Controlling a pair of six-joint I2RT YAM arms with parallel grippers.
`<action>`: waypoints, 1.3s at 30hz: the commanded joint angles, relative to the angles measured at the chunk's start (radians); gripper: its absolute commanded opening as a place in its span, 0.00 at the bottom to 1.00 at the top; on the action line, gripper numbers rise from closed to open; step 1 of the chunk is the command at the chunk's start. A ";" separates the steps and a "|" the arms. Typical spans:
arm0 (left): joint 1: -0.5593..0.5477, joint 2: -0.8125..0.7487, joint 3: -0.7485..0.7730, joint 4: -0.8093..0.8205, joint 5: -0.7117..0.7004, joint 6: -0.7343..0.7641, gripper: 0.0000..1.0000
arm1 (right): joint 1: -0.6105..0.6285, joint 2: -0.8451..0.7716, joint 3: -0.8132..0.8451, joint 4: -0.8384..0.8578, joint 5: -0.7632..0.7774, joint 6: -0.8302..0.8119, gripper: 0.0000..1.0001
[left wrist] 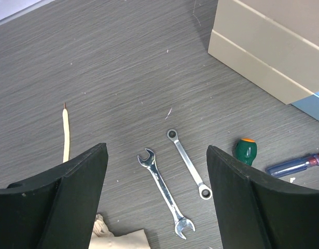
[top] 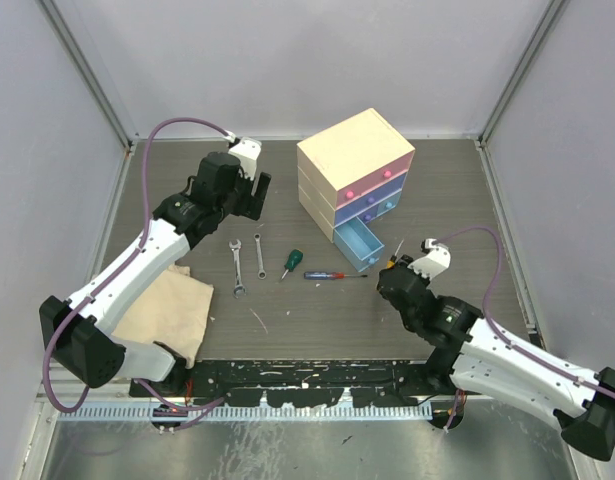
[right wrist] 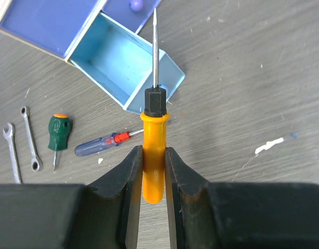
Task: Sort the tools into containers
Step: Pick up the screwdriver from the center of the board.
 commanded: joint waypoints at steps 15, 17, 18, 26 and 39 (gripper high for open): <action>0.010 -0.126 -0.022 0.114 0.204 -0.129 0.78 | -0.013 0.019 0.194 0.294 -0.452 -0.783 0.03; 0.010 -0.178 -0.052 0.156 0.258 -0.210 0.79 | -0.024 0.050 0.214 0.347 -0.520 -0.774 0.01; 0.010 -0.206 -0.072 0.187 0.306 -0.259 0.79 | -0.031 0.069 0.221 0.376 -0.569 -0.764 0.01; 0.010 -0.340 -0.243 0.439 0.475 -0.617 0.82 | -0.121 0.231 0.241 0.700 -0.896 -0.644 0.00; 0.010 -0.266 -0.245 0.462 0.504 -0.710 0.71 | -0.136 0.467 0.365 0.971 -1.141 -0.565 0.01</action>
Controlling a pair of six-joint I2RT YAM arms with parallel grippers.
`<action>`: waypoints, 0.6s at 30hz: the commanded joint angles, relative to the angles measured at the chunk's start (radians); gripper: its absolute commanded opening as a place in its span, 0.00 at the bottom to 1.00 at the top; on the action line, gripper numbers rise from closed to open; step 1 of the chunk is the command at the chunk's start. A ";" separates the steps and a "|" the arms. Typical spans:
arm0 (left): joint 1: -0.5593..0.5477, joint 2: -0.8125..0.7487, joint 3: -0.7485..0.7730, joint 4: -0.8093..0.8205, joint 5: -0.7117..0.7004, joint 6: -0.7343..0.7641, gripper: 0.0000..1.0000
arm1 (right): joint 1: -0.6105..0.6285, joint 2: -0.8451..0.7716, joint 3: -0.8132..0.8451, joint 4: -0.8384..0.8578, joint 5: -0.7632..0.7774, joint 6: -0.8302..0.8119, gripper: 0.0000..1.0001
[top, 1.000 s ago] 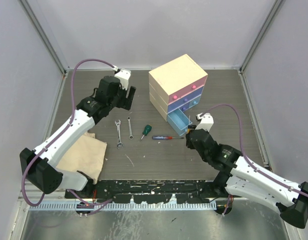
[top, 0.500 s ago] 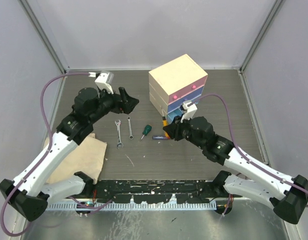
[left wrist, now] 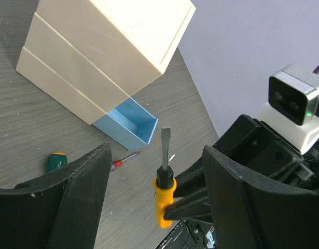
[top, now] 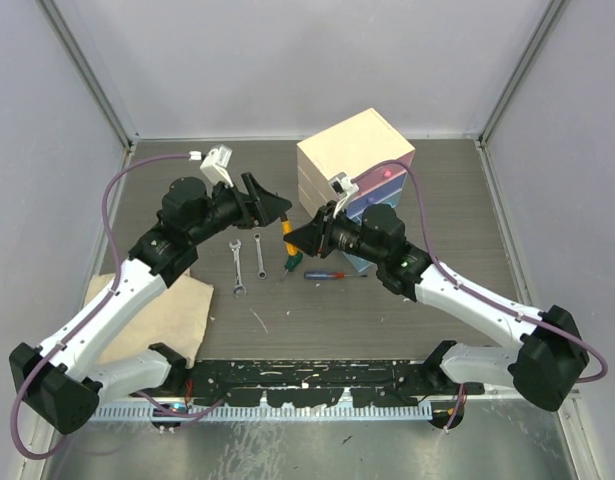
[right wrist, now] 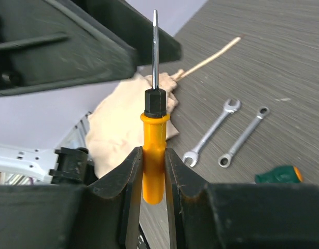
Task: Sort the tools into containers
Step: Pick up the screwdriver from the center of the board.
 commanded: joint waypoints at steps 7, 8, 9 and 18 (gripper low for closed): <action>0.003 0.038 0.041 0.103 0.057 -0.064 0.32 | -0.002 0.039 0.064 0.196 -0.078 0.067 0.01; 0.002 0.040 0.042 0.103 0.055 -0.068 0.23 | -0.002 0.038 0.063 0.192 -0.071 0.066 0.01; 0.003 0.041 0.042 0.101 0.055 -0.069 0.11 | -0.003 0.038 0.061 0.189 -0.066 0.068 0.01; 0.004 0.031 0.037 0.093 0.029 -0.101 0.00 | -0.002 0.015 -0.021 0.244 0.000 0.068 0.38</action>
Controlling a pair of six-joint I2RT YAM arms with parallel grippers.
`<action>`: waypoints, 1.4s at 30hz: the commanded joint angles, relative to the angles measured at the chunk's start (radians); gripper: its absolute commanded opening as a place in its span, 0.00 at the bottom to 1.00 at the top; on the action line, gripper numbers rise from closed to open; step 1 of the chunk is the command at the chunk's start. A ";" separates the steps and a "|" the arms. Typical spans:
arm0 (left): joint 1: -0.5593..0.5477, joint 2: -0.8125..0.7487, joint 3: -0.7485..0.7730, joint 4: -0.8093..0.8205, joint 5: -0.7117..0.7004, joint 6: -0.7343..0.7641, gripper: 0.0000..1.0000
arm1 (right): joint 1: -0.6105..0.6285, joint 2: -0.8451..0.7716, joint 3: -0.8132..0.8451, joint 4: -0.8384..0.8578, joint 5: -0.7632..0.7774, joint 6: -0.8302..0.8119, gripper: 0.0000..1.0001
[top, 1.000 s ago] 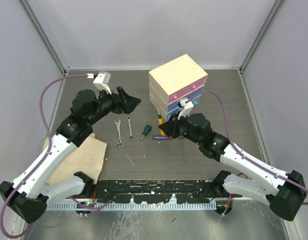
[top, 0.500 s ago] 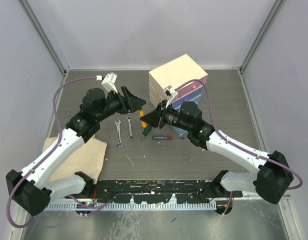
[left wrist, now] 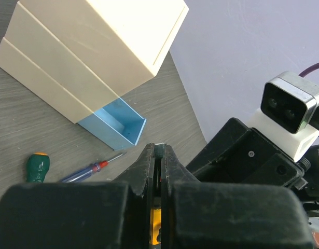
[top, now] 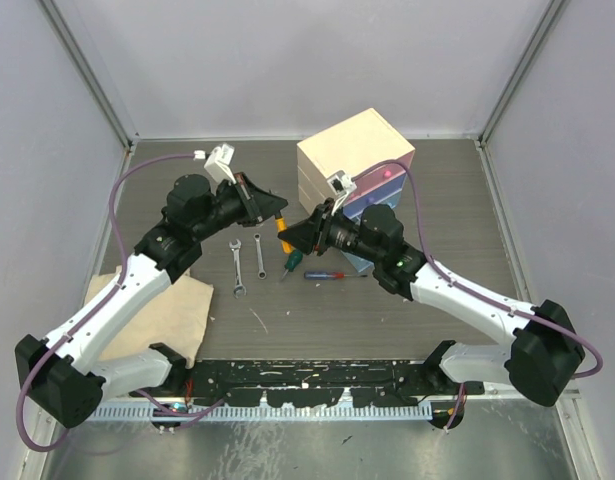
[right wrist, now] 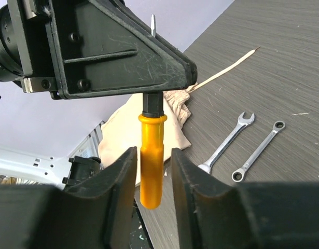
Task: Sort the tools into containers
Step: Pick up the screwdriver from the center of the board.
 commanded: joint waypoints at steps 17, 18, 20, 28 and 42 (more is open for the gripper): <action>0.003 -0.004 0.039 0.033 -0.035 -0.022 0.00 | 0.014 -0.014 -0.117 0.228 -0.032 0.070 0.43; 0.003 -0.004 0.039 0.032 -0.034 -0.022 0.00 | 0.013 -0.016 -0.121 0.228 -0.030 0.073 0.41; 0.003 -0.002 0.039 0.033 -0.034 -0.022 0.00 | 0.014 -0.019 -0.127 0.230 -0.022 0.077 0.33; 0.004 -0.004 0.061 0.015 -0.008 0.039 0.21 | 0.013 -0.064 -0.091 0.053 0.115 0.050 0.04; 0.112 0.059 0.219 -0.192 -0.045 0.280 0.72 | -0.051 -0.149 0.137 -0.850 0.341 -0.246 0.01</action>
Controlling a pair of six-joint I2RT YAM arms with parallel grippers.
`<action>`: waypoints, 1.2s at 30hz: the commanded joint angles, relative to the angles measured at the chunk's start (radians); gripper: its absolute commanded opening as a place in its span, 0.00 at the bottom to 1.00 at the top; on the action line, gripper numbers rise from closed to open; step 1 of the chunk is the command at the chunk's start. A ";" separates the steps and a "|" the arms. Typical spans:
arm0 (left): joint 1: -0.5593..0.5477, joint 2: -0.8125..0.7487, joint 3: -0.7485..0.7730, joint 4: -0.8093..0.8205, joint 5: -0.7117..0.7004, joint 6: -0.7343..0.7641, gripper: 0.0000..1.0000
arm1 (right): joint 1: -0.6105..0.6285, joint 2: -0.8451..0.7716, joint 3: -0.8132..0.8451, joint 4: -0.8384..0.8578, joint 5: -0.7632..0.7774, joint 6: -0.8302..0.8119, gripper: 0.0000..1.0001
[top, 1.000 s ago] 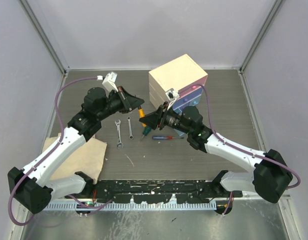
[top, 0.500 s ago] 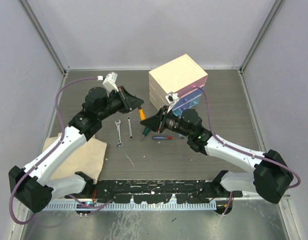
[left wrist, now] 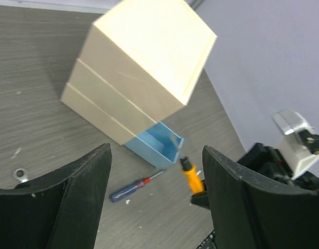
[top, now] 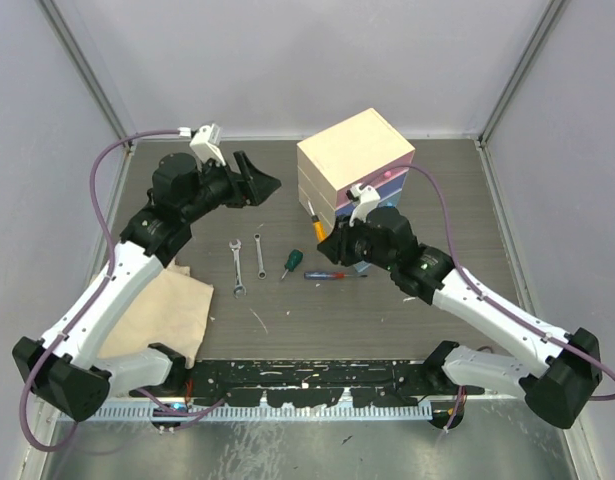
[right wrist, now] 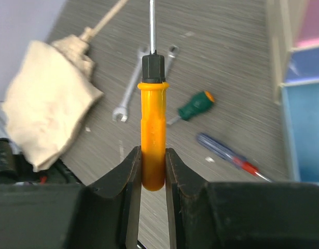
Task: Sort the tools into containers
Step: Pick up the screwdriver from the center of the board, then place the screwdriver in the drawer.
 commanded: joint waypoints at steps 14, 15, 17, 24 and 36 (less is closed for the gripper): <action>0.143 0.093 0.055 -0.146 -0.170 0.292 0.73 | -0.180 0.181 0.262 -0.612 0.095 -0.370 0.04; 0.143 0.092 0.041 -0.139 -0.189 0.299 0.73 | -0.186 0.197 0.271 -0.609 0.097 -0.383 0.04; 0.144 0.091 0.016 -0.128 -0.214 0.314 0.73 | -0.200 0.228 0.279 -0.598 0.101 -0.404 0.04; 0.144 0.089 -0.007 -0.127 -0.239 0.340 0.73 | -0.224 0.307 0.302 -0.598 0.122 -0.454 0.05; 0.144 0.070 -0.016 -0.133 -0.258 0.357 0.73 | -0.235 0.381 0.293 -0.543 0.137 -0.493 0.08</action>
